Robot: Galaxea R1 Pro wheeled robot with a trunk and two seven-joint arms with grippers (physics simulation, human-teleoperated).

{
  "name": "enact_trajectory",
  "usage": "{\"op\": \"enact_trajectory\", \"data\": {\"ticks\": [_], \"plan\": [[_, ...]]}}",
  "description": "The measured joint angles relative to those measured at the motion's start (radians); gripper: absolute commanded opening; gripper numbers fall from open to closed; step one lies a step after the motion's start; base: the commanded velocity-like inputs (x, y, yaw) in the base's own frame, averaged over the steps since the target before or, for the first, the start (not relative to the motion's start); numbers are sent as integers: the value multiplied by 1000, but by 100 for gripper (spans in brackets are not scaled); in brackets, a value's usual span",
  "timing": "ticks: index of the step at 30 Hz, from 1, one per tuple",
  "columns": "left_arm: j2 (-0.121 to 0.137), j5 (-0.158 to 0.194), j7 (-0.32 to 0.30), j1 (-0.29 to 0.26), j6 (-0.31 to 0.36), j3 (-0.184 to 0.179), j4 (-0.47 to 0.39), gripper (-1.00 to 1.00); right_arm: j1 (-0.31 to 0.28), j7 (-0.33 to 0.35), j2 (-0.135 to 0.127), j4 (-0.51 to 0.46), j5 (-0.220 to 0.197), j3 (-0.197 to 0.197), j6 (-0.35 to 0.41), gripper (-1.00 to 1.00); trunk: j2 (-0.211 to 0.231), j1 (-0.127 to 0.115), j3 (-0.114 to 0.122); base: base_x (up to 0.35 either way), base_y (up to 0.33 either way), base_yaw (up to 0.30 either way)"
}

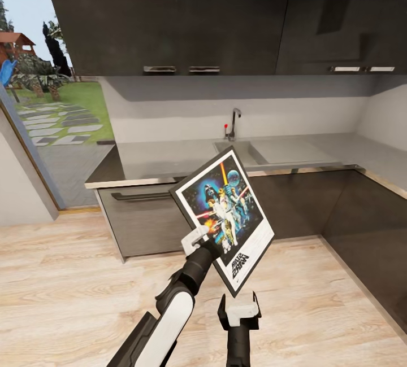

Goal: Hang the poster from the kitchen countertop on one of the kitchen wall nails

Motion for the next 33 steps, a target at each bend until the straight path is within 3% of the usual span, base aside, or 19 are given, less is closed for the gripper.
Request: {"op": "enact_trajectory", "data": {"ticks": [10, 17, 33], "plan": [[0, -2, 0, 0, -17, -43, 5, -100, -1, -31, 1, -1, 0, 0, 4, 100, 0, 0, 0, 0, 0, 0], [0, -1, 1, 0, -64, -55, 8, -100, -2, -56, 1, -2, -1, 1, 5, 100, 0, 0, 0, 0, 0, 0], [0, -3, 2, 0, -83, -81, 11, -100, -2, -66, 1, -2, -1, 2, 21, 100, 0, 0, 0, 0, 0, 0]]}}
